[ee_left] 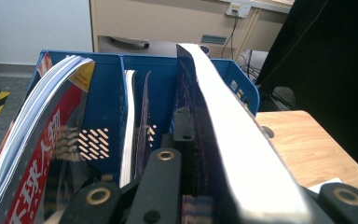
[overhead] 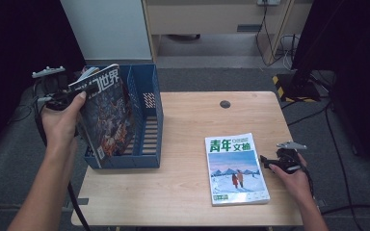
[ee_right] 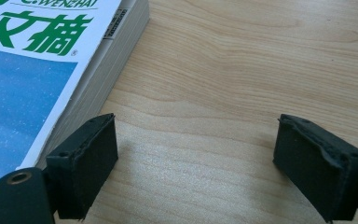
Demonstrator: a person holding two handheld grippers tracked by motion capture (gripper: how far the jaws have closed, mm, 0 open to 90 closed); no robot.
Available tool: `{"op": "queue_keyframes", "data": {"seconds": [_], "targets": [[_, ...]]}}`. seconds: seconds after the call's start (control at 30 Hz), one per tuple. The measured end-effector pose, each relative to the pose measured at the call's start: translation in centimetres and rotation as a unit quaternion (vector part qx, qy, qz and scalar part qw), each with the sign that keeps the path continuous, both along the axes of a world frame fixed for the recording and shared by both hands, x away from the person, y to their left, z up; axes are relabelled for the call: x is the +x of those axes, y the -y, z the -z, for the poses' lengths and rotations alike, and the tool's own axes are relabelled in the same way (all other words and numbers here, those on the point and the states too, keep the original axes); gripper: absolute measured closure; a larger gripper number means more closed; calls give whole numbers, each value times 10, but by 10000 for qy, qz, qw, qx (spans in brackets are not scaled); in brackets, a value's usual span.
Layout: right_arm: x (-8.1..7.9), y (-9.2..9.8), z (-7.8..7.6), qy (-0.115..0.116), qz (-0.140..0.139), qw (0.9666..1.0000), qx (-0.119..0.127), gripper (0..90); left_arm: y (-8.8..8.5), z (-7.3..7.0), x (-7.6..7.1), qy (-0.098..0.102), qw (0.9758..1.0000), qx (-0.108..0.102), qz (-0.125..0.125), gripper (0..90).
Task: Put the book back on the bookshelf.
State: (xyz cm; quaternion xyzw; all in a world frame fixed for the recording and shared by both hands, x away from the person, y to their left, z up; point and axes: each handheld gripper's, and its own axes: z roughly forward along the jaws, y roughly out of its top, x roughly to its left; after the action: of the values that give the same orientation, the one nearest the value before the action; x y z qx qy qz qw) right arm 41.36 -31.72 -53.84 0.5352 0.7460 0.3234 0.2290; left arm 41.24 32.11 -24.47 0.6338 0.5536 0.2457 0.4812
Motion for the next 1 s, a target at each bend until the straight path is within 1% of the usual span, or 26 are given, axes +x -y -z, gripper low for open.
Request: {"op": "queue_keyframes", "data": {"seconds": [0.27,0.53,0.67,0.77,0.9,1.0], "targets": [[0,-1,0,19,-7,10000,-6,137,3,-2,13,9,10000,80,-23,822],[0,0,0,30,-20,10000,-18,137,0,4,20,-65,9998,168,-123,822],[0,-1,0,19,-9,10000,-6,137,2,9,22,-77,9996,208,-150,822],[0,-1,0,20,-9,10000,-8,137,5,14,26,-118,9997,163,-148,822],[0,-1,0,18,-7,10000,-7,137,10,17,30,-99,9998,64,-149,822],[0,-1,0,17,-8,10000,-5,137,15,18,32,-118,9998,84,-145,822]]}}
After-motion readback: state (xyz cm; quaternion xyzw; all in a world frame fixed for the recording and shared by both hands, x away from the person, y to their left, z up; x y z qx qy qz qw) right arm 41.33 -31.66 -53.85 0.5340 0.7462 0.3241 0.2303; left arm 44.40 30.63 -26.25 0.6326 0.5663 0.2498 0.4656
